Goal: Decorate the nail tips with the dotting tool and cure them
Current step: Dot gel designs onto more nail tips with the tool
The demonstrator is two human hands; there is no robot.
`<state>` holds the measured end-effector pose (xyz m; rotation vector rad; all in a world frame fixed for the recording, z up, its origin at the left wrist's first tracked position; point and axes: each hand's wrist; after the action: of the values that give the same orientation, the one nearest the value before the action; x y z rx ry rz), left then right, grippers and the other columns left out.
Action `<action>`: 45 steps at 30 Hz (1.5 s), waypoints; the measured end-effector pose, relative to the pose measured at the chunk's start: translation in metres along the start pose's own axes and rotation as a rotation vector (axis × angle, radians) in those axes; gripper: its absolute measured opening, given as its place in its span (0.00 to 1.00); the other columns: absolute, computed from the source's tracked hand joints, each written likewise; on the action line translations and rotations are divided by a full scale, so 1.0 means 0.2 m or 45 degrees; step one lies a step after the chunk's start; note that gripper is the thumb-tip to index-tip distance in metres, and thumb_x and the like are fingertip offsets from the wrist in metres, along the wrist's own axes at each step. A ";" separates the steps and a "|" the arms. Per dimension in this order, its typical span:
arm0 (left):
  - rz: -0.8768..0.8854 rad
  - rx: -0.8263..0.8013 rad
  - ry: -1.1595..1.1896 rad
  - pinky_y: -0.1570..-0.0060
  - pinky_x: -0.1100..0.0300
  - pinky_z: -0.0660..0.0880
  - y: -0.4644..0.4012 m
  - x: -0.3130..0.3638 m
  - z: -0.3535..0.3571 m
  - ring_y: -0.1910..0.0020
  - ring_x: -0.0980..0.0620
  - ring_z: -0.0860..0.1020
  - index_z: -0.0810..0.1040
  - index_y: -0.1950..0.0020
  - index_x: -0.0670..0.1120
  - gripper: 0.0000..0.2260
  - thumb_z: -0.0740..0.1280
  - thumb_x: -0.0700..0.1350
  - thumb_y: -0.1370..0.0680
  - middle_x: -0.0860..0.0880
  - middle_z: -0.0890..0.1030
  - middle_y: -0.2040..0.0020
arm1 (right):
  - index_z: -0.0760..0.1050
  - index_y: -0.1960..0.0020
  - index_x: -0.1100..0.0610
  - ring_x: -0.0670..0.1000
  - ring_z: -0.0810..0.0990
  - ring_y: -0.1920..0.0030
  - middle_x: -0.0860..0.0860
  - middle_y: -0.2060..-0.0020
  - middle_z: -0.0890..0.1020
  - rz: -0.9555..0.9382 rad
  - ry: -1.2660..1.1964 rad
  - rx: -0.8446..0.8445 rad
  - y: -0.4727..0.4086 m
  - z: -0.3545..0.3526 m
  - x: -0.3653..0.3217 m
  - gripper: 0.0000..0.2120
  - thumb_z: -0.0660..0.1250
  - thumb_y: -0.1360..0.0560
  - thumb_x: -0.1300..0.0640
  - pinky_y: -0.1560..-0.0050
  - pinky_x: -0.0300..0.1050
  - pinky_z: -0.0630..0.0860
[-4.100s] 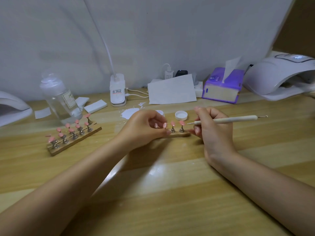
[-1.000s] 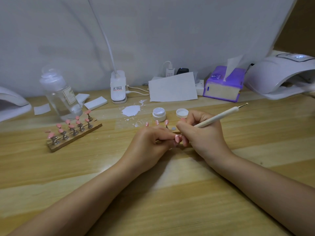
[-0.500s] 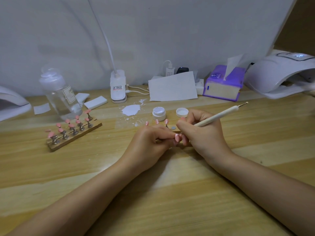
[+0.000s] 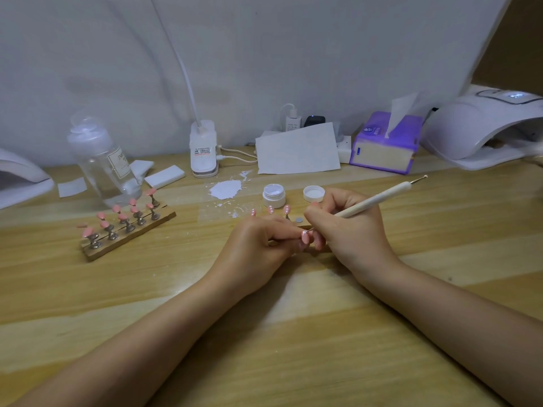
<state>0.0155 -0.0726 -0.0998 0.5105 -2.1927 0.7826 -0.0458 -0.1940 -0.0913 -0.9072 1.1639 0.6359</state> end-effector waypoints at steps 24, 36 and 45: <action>0.020 0.002 -0.013 0.54 0.68 0.72 0.00 0.00 0.00 0.60 0.64 0.77 0.84 0.57 0.44 0.07 0.70 0.33 0.28 0.51 0.83 0.60 | 0.60 0.75 0.57 0.48 0.71 0.82 0.53 0.85 0.67 0.026 0.018 0.009 0.00 0.00 -0.01 0.17 0.63 0.34 0.70 0.78 0.33 0.70; -0.009 0.011 -0.024 0.49 0.66 0.71 0.00 0.00 0.00 0.59 0.61 0.78 0.84 0.56 0.45 0.06 0.70 0.36 0.28 0.50 0.83 0.58 | 0.60 0.76 0.57 0.48 0.72 0.82 0.52 0.85 0.68 0.024 0.028 0.011 0.00 0.00 -0.01 0.18 0.63 0.33 0.71 0.78 0.35 0.69; 0.013 0.019 -0.019 0.54 0.71 0.71 0.00 -0.01 0.00 0.60 0.65 0.77 0.85 0.57 0.46 0.07 0.70 0.34 0.28 0.53 0.82 0.60 | 0.60 0.76 0.57 0.49 0.71 0.81 0.53 0.84 0.67 0.020 0.021 0.010 0.00 0.01 -0.01 0.18 0.63 0.34 0.70 0.77 0.36 0.71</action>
<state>0.0158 -0.0728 -0.1009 0.5144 -2.2061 0.8039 -0.0455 -0.1929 -0.0901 -0.8987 1.1884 0.6377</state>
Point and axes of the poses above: each hand's wrist, its own y-axis away from the middle knuckle, its own z-axis out of the palm, x = y × z
